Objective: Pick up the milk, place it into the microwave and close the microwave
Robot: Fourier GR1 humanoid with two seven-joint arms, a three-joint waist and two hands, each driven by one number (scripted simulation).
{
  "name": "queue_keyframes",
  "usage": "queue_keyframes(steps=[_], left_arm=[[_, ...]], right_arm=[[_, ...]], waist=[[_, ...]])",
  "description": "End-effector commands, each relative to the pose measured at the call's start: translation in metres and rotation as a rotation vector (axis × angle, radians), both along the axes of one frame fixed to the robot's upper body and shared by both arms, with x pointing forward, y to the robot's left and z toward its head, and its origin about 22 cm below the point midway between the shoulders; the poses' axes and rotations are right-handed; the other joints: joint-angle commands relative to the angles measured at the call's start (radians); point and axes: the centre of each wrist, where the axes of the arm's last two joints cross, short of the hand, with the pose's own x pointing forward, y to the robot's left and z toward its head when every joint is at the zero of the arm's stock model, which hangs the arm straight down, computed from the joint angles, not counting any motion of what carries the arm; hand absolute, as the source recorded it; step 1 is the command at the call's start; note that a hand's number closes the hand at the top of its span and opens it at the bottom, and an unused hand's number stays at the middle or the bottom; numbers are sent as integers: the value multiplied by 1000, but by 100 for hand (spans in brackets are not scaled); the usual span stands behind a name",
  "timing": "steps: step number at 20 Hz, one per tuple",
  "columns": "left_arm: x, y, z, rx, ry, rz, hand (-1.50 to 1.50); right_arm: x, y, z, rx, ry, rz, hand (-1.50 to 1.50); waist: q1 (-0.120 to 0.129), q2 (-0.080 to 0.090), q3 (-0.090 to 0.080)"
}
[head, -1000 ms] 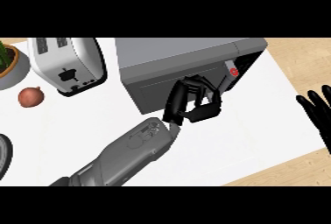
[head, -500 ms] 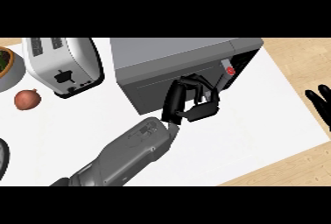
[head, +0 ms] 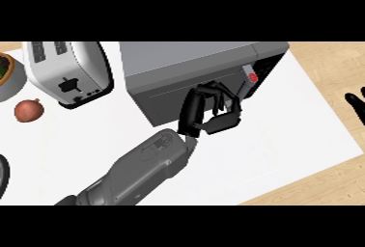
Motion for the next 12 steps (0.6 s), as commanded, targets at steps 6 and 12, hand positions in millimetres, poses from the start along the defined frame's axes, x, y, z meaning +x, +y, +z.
queue_keyframes(steps=[6, 12], left_arm=[[23, 4, 10, -13, -17, 50, 150], [26, 5, 12, -26, -27, 74, 150]], right_arm=[[4, -3, 11, 9, -1, 10, -150], [3, -8, 19, 5, -6, 7, -150]], waist=[[-10, 16, 0], [-25, 16, 1]])
